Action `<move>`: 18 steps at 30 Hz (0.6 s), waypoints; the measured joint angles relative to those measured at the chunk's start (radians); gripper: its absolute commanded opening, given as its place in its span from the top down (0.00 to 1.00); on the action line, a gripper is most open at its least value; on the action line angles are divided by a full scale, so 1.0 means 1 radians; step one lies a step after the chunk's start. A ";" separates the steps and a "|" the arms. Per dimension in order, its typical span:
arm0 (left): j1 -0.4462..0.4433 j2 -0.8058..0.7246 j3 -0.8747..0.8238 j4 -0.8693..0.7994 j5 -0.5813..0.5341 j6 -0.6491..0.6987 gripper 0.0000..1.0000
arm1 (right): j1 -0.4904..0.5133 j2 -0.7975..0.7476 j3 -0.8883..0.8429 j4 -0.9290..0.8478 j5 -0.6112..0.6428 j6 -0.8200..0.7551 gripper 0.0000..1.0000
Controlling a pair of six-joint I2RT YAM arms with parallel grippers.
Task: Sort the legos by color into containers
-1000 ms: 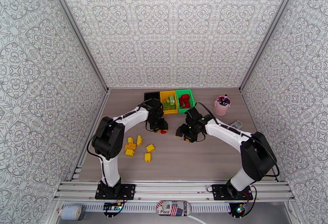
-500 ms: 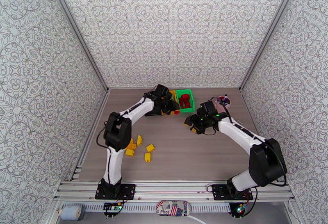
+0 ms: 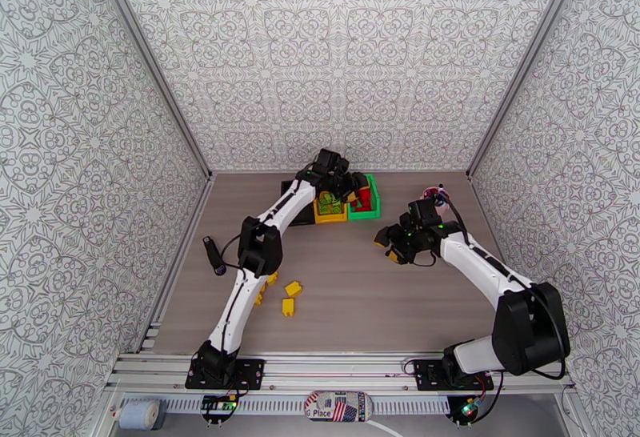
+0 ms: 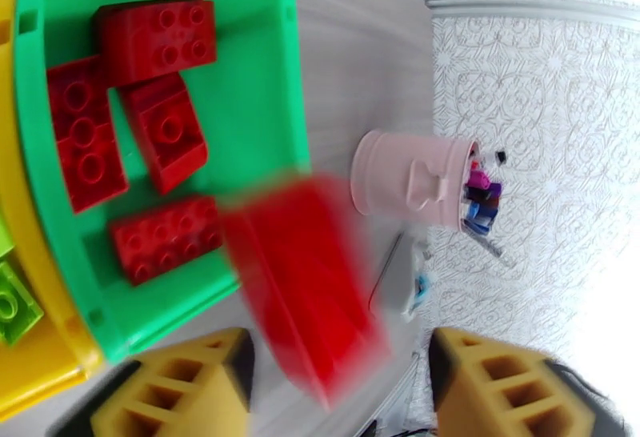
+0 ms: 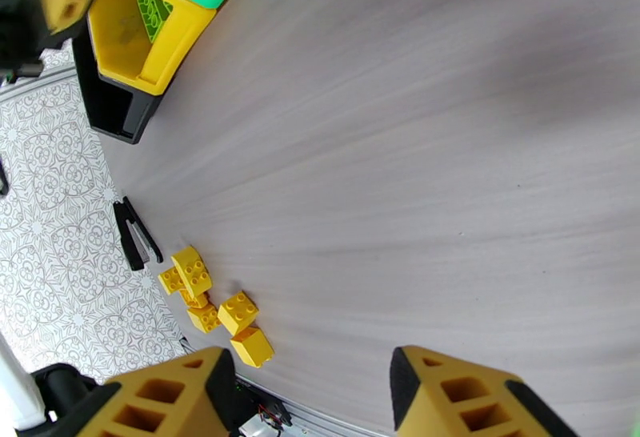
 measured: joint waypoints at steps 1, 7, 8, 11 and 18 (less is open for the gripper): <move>0.003 0.005 0.001 0.010 0.004 -0.011 0.23 | -0.003 0.003 0.001 -0.004 0.000 -0.006 0.43; 0.017 0.008 0.005 0.063 0.018 -0.037 0.22 | -0.014 0.068 0.063 -0.049 -0.003 -0.046 0.43; 0.018 0.008 0.005 0.067 0.019 -0.037 0.22 | -0.014 0.079 0.075 -0.055 -0.003 -0.051 0.43; 0.021 0.005 0.002 0.066 0.018 -0.024 0.21 | -0.014 0.102 0.105 -0.066 -0.003 -0.065 0.43; 0.027 -0.146 -0.155 -0.016 -0.027 0.074 0.18 | -0.002 0.156 0.164 -0.077 -0.007 -0.089 0.41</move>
